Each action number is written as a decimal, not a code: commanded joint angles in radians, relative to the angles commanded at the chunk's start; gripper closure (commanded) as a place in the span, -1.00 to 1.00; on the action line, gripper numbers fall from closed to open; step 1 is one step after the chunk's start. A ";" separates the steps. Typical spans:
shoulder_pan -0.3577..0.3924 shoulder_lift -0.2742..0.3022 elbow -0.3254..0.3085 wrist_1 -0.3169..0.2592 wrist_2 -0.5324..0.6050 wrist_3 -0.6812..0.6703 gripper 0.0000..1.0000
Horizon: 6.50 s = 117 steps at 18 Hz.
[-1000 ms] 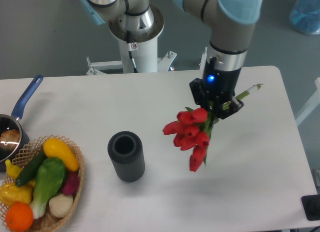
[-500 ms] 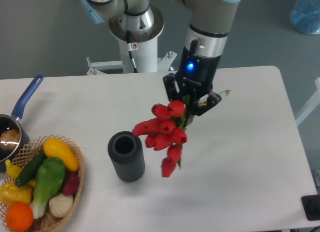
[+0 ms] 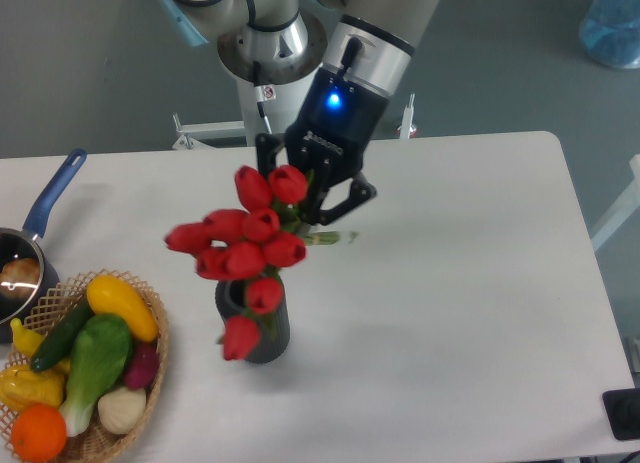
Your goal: Insert the flowers into the vase
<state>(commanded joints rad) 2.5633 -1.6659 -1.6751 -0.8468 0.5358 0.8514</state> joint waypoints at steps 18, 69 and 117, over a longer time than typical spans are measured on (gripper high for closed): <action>0.071 -0.081 0.011 0.045 -0.295 0.005 1.00; 0.038 -0.169 -0.092 0.066 -0.336 0.144 1.00; 0.268 -0.147 -0.121 0.068 0.158 0.574 -1.00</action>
<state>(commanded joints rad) 2.8317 -1.8129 -1.7965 -0.7793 0.6941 1.4249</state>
